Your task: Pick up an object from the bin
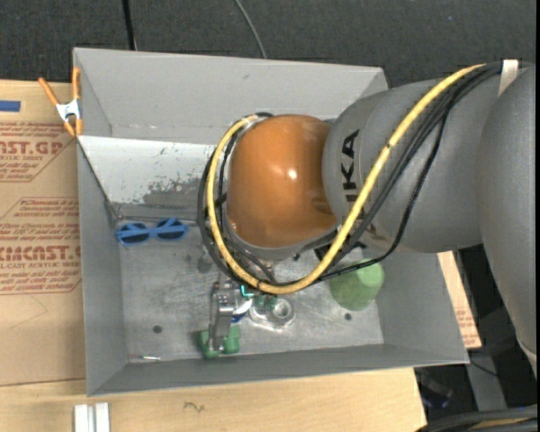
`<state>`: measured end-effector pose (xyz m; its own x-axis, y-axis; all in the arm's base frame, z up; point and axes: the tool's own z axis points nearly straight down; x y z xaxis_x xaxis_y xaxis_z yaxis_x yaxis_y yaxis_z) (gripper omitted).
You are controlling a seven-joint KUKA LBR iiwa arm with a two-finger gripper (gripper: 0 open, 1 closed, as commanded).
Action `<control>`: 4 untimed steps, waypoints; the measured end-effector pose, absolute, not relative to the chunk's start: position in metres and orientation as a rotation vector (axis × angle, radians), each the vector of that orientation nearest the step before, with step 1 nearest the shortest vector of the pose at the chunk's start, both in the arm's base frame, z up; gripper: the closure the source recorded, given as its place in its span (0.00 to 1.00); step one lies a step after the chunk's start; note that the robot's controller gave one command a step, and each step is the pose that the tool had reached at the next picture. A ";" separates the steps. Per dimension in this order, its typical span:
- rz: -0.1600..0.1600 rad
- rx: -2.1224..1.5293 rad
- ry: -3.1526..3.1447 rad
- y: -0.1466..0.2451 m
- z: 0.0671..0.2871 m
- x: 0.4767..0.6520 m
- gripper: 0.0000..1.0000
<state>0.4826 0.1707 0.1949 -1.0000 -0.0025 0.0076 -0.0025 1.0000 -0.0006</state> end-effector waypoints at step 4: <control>-0.002 0.609 -3.084 0.005 0.151 0.524 0.00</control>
Offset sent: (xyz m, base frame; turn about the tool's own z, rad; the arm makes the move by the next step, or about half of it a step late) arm 0.0137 -0.0786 -0.0969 -0.3243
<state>0.5241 0.0054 0.1514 -0.9249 -0.3801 -0.0018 -0.3801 0.9249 0.0011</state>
